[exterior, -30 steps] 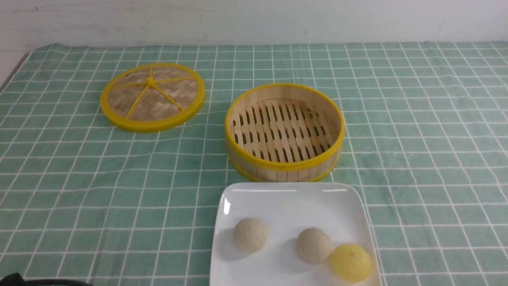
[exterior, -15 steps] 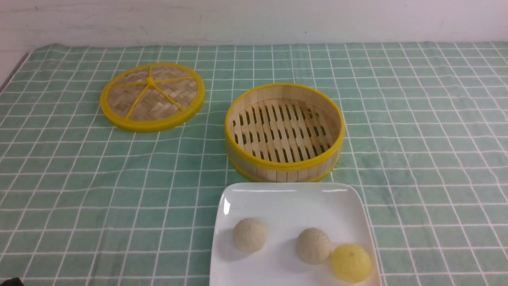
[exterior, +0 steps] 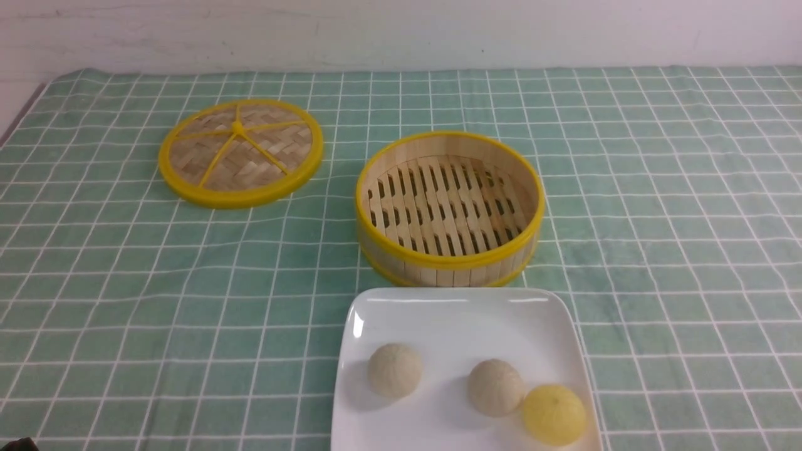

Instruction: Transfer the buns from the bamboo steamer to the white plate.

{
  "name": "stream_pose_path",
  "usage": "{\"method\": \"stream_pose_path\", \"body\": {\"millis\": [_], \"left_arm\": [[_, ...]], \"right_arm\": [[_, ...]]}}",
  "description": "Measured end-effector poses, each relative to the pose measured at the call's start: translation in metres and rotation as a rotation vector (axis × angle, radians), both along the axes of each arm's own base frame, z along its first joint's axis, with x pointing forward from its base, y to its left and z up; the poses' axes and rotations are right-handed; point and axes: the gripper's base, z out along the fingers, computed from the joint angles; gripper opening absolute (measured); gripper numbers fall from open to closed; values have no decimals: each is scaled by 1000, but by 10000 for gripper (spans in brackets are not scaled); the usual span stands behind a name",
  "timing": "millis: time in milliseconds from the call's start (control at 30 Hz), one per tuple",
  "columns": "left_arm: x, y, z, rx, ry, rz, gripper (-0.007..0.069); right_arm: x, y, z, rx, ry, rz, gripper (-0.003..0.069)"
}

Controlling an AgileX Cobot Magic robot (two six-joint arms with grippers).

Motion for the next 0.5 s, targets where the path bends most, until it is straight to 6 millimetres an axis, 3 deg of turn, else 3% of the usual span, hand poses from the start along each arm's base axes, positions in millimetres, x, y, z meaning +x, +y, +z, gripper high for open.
{"method": "stream_pose_path", "body": {"millis": [500], "left_arm": [[0,0,0,9,1,1,73]], "right_arm": [[0,0,0,0,0,0,165]]}}
